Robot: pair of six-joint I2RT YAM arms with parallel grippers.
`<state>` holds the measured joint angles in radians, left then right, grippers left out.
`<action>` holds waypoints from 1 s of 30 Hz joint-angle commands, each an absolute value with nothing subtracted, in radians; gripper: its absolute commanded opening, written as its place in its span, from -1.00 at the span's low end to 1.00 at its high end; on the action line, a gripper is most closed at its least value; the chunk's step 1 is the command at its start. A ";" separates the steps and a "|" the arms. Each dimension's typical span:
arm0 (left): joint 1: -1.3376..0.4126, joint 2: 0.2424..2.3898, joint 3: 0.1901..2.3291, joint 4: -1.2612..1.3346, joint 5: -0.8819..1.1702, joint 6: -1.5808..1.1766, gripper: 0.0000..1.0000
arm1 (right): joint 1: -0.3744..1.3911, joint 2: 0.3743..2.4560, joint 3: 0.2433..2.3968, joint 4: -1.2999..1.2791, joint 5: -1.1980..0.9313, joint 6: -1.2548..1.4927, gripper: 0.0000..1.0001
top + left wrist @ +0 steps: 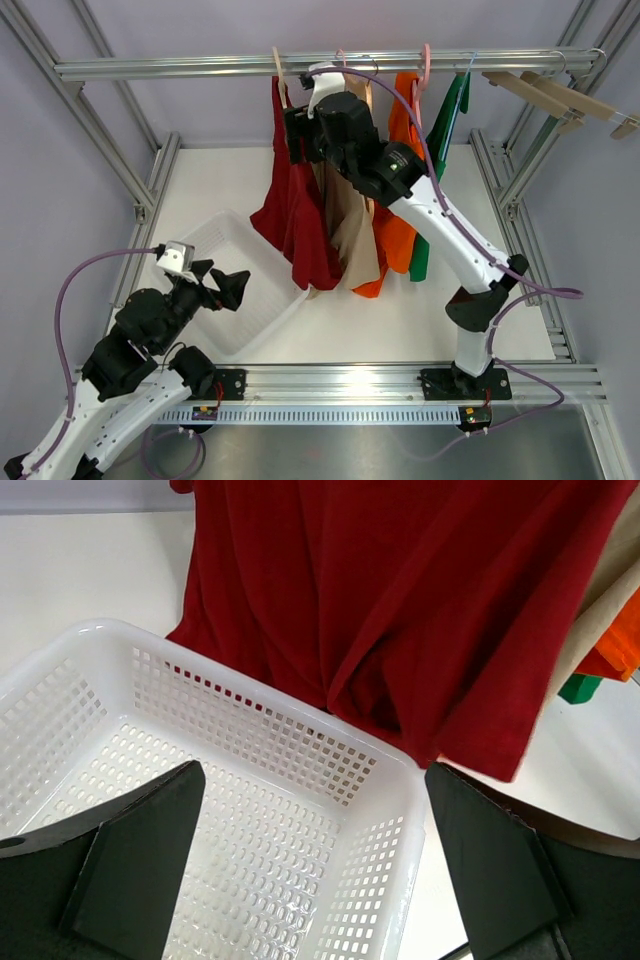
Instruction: Remove the t-shirt from the hanger
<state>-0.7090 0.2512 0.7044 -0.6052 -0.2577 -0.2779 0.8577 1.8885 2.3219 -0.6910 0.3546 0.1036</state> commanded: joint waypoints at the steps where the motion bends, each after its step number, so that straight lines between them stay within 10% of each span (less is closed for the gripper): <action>1: -0.701 0.273 0.710 -0.560 -0.235 -0.281 0.98 | 0.854 1.853 2.283 -0.722 0.339 0.130 0.50; 9: -0.701 0.305 0.735 -0.554 -0.198 -0.316 0.98 | 0.853 1.911 2.318 -0.729 0.304 0.123 0.12; 17: -0.701 0.382 0.792 -0.471 -0.187 -0.420 0.98 | 0.853 1.840 2.212 -0.548 0.313 0.074 -1.00; 30: -0.701 0.463 0.804 -0.334 -0.144 -0.529 0.98 | 0.854 1.645 1.858 0.052 0.385 -0.069 -1.00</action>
